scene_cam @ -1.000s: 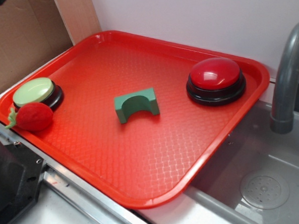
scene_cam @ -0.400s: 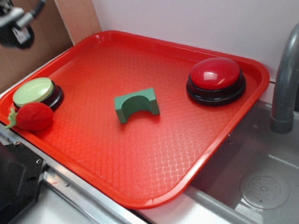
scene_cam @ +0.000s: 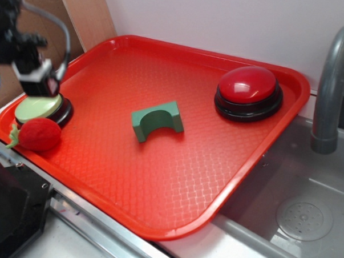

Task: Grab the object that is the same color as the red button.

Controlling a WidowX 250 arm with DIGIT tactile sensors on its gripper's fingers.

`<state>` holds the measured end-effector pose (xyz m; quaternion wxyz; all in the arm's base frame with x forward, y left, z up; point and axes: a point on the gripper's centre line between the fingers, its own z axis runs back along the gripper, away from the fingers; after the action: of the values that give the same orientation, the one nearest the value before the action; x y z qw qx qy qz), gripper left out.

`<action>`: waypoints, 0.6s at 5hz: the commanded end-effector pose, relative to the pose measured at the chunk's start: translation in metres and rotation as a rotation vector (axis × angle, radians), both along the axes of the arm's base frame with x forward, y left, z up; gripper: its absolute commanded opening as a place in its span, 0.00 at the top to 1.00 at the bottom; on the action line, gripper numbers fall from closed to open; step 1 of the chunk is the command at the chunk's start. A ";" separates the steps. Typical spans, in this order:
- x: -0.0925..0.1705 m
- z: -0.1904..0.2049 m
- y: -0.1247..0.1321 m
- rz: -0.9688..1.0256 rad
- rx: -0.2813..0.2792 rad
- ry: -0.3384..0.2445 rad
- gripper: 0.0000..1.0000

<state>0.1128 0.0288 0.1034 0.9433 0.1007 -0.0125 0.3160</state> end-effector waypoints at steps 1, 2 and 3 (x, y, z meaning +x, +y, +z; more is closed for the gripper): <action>0.001 -0.036 0.031 0.180 0.021 -0.032 0.00; 0.005 -0.050 0.038 0.273 0.033 -0.049 0.00; 0.009 -0.063 0.042 0.300 0.001 -0.061 0.00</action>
<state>0.1241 0.0680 0.0373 0.8856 0.0964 -0.0175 0.4540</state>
